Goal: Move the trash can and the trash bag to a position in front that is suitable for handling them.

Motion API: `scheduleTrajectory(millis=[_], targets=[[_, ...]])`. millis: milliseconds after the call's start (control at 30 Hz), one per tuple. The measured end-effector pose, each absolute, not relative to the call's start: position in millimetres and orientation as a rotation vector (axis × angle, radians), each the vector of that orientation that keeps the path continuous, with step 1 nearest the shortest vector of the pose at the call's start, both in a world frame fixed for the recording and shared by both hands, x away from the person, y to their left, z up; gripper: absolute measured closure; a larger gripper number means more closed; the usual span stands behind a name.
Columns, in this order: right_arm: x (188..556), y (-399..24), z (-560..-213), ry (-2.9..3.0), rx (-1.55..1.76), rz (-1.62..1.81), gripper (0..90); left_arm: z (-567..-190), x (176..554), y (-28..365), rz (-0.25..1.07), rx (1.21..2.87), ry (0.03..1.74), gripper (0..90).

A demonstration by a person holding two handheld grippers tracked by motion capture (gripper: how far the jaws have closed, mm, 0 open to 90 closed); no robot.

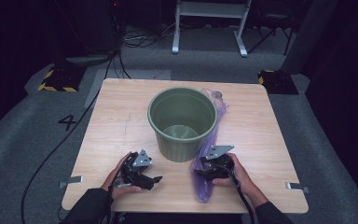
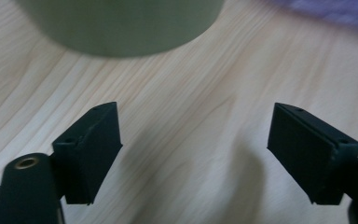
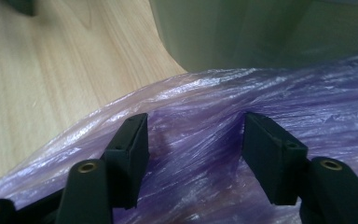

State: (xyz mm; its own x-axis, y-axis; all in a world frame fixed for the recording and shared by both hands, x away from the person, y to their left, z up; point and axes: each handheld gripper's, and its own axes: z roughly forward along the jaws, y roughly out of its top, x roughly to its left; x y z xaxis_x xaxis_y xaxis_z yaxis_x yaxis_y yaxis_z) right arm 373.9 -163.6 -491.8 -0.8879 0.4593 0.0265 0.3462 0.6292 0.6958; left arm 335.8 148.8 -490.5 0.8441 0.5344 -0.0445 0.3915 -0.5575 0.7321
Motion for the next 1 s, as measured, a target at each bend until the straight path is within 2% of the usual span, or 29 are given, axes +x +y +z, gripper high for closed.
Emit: scheduleTrajectory(millis=[300,500,767,867,1000], targets=[[377.3,-152.9,-494.0,2.676,0.709,1.106,42.6,-471.5,319.8,101.5,0.172,2.153,0.552,15.6],[379.0,-154.7,-495.8,2.651,0.736,1.132,42.0,-479.9,319.1,67.2,0.123,2.212,0.506,15.4],[381.2,-155.4,-498.3,2.626,0.764,1.175,39.6,-497.3,327.3,49.7,0.094,2.291,0.517,15.2],[381.2,-155.9,-498.4,2.621,0.768,1.172,38.6,-499.3,328.6,48.8,0.107,2.305,0.505,19.5],[382.7,-158.6,-498.3,2.614,0.78,1.176,36.2,-499.2,330.5,52.2,0.147,2.31,0.477,31.3]])
